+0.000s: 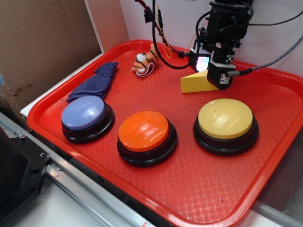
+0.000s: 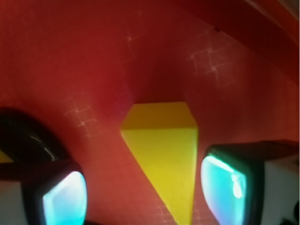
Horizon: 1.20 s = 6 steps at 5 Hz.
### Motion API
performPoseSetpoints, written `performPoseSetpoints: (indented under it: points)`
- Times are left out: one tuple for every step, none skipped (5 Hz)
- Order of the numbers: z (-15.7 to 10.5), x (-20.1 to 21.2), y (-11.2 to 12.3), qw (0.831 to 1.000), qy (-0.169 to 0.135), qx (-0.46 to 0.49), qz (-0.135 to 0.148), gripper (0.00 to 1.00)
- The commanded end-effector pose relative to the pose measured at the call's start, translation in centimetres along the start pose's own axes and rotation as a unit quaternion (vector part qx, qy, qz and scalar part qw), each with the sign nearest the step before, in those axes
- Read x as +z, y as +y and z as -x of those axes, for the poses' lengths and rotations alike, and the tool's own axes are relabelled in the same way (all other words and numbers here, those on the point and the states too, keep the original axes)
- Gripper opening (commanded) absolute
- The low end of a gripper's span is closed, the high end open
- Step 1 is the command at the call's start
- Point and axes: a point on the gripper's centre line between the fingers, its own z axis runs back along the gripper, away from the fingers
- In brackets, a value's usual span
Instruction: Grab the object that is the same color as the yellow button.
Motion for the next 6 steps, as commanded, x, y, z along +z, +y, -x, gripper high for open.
performPoseSetpoints:
  points:
    - [0.0,0.0,0.0,1.0,0.0,0.0,0.0,0.0]
    - [0.0,-0.7,0.1,1.0,0.006,0.003,0.003,0.0]
    - [-0.1,-1.5,0.2,1.0,0.005,-0.006,0.018,0.0]
    - [-0.2,-1.9,0.1,1.0,0.013,-0.005,0.02,0.0]
    - [2.3,2.6,-0.1,0.996,-0.059,0.016,0.058,0.0]
    - [7.3,6.3,-0.2,0.987,-0.107,0.1,0.072,0.0]
